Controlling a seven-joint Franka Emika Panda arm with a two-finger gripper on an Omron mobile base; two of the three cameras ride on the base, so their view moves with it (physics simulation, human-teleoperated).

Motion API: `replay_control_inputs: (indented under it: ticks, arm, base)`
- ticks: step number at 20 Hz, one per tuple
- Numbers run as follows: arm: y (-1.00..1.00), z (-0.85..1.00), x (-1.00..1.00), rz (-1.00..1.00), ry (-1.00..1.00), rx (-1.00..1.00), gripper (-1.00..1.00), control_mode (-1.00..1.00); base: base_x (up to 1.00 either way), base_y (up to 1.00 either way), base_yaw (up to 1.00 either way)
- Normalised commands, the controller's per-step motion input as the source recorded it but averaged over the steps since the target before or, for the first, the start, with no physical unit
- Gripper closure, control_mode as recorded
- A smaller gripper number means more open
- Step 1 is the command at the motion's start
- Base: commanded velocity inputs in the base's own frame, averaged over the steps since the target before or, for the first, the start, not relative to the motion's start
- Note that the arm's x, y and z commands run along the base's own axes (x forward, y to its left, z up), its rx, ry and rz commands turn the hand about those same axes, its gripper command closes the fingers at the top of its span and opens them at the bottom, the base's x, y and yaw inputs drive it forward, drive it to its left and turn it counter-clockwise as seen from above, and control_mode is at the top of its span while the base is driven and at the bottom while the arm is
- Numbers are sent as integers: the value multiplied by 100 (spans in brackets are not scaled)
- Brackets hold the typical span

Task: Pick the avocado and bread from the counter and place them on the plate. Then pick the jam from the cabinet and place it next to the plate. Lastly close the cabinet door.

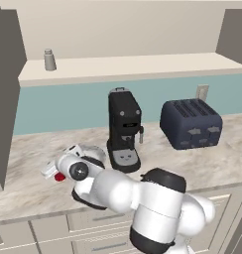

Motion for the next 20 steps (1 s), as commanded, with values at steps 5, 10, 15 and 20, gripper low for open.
replay_control_inputs:
  ticks: [5,10,15,20]
  arm:
    - [13,98,-11,-5,13,0,-100,-100]
    - [0,69,-72,-4,15,0,-100,-100]
    - [0,-2,-100,4,-12,0,-100,-100]
    - [-13,25,-91,2,-12,3,-100,-100]
  base:
    - [0,0,0]
    - [0,0,0]
    - [0,0,0]
    - [0,0,0]
